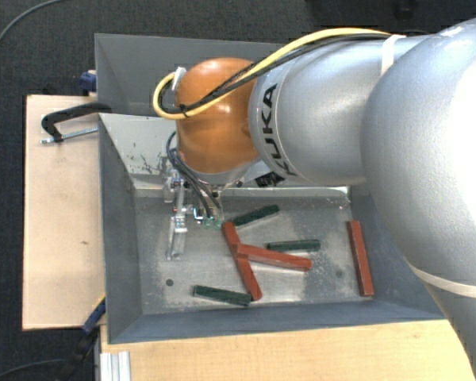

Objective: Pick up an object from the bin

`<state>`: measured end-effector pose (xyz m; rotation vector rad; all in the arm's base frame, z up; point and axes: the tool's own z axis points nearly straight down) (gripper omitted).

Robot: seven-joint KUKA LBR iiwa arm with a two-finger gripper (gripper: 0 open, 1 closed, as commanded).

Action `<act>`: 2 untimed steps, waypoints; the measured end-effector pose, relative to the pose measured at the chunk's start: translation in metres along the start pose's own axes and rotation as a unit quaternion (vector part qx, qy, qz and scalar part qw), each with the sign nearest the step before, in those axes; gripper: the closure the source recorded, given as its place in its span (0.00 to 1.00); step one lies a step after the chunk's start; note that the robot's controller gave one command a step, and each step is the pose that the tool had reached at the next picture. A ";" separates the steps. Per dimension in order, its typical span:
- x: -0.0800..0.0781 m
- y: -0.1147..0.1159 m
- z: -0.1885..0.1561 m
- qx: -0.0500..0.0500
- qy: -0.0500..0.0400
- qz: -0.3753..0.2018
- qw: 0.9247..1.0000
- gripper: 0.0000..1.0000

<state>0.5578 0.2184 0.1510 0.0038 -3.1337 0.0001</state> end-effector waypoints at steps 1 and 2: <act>-0.026 -0.069 0.061 0.002 -0.002 0.001 1.000 0.00; 0.011 -0.135 0.081 0.001 -0.002 -0.180 0.984 0.00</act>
Offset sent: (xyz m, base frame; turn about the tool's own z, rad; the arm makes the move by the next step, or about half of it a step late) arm 0.0255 -0.0646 -0.0582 -0.0044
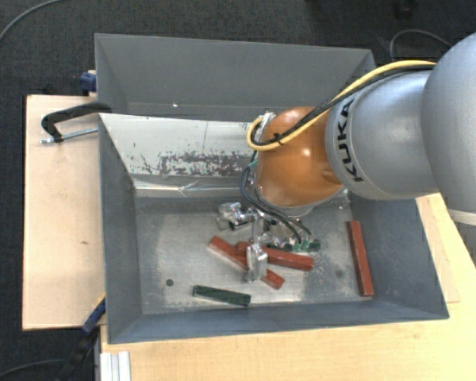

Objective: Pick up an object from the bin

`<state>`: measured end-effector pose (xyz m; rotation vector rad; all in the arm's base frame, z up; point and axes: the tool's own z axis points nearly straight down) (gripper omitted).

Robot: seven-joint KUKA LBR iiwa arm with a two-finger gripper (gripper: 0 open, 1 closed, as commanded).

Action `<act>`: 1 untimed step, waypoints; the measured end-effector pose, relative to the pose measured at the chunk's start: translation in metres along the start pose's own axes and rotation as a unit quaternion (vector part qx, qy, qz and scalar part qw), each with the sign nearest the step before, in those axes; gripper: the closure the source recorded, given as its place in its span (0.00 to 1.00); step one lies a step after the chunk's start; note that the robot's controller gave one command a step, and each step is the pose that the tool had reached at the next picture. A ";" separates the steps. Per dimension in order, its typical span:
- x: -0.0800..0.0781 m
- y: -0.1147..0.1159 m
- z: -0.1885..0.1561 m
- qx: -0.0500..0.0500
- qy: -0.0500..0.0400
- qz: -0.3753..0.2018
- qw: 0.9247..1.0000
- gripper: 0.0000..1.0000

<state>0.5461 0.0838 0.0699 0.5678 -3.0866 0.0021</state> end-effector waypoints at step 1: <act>-0.001 0.002 -0.001 -0.001 -0.002 -0.001 1.000 1.00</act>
Offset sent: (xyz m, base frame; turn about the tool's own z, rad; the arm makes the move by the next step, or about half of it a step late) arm 0.0000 0.0000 0.0000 0.0000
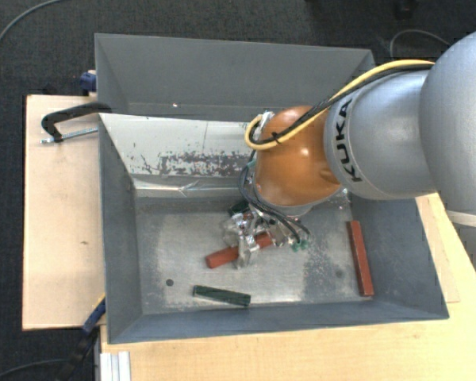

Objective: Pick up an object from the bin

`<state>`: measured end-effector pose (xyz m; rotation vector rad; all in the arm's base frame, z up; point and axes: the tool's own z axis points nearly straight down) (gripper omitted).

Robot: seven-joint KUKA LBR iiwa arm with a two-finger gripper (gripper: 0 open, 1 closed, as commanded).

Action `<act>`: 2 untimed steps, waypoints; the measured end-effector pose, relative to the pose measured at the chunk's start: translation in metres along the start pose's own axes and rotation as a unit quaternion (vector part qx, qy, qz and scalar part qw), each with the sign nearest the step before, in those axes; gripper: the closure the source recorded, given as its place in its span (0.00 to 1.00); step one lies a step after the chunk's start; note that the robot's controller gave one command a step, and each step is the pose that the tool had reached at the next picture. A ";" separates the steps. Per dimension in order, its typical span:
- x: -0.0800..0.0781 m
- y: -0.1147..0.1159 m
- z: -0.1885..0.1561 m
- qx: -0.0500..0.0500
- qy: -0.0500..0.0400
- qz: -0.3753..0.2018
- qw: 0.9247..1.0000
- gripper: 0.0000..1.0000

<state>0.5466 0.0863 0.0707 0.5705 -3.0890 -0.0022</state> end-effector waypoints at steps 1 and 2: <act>0.016 0.007 -0.124 0.001 -0.007 -0.001 1.000 1.00; 0.005 0.039 -0.209 0.002 -0.006 -0.180 0.984 1.00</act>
Offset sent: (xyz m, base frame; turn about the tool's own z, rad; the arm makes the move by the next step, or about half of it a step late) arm -0.0193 -0.0003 0.1181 -0.0015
